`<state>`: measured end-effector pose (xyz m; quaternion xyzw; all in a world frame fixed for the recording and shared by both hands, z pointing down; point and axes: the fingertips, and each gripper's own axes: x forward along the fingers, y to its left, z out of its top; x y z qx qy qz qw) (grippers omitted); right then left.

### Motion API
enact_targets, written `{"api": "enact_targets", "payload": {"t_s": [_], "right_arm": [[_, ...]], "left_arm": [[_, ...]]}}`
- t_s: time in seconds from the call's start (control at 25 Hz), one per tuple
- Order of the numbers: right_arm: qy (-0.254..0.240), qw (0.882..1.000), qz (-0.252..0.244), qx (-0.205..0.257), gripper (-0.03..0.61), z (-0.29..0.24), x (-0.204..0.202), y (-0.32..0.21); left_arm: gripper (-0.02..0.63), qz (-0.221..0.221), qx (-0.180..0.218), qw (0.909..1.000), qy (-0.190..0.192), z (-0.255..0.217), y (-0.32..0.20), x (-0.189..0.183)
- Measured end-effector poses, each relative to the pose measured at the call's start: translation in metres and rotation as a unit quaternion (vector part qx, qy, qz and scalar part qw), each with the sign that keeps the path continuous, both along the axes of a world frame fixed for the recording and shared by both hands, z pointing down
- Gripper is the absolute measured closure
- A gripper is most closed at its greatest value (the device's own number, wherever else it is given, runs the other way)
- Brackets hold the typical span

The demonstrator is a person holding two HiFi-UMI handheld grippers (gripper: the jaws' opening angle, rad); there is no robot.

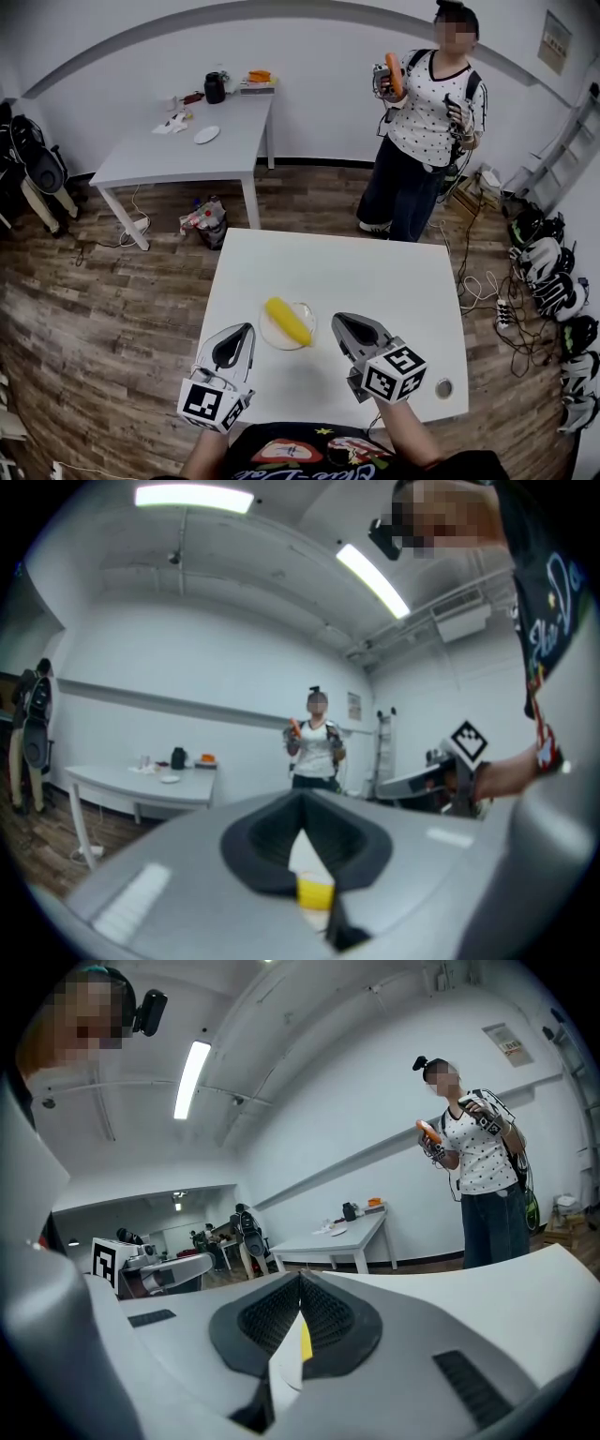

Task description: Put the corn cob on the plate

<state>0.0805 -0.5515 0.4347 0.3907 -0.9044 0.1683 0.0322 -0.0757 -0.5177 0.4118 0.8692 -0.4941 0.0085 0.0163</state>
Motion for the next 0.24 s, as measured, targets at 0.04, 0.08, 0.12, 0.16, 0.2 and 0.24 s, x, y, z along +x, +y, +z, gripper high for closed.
{"api": "enact_targets", "payload": {"t_s": [0.04,0.08,0.12,0.16,0.2,0.24], "right_arm": [[0.000,1.000,0.000,0.002,0.563,-0.0013,0.0007,-0.0007],[0.001,1.000,0.000,0.003,0.563,-0.0022,0.0011,-0.0011],[0.001,1.000,0.000,0.004,0.563,-0.0030,0.0013,-0.0012],[0.000,1.000,0.000,0.005,0.563,-0.0038,0.0015,-0.0011],[0.000,1.000,0.001,0.005,0.562,-0.0046,0.0017,-0.0010],[0.000,1.000,0.001,0.006,0.563,-0.0055,0.0020,-0.0009]], "left_arm": [[0.620,0.001,0.001,1.0000,0.000,-0.0002,-0.0008,0.0009],[0.620,0.002,0.001,1.0000,0.000,-0.0002,-0.0013,0.0015],[0.620,0.002,0.001,1.0000,0.000,-0.0003,-0.0015,0.0019],[0.620,0.003,0.001,1.0000,-0.001,-0.0007,-0.0014,0.0023],[0.620,0.003,0.001,1.0000,-0.001,-0.0013,-0.0012,0.0026],[0.620,0.003,0.000,1.0000,-0.002,-0.0020,-0.0011,0.0029]]}}
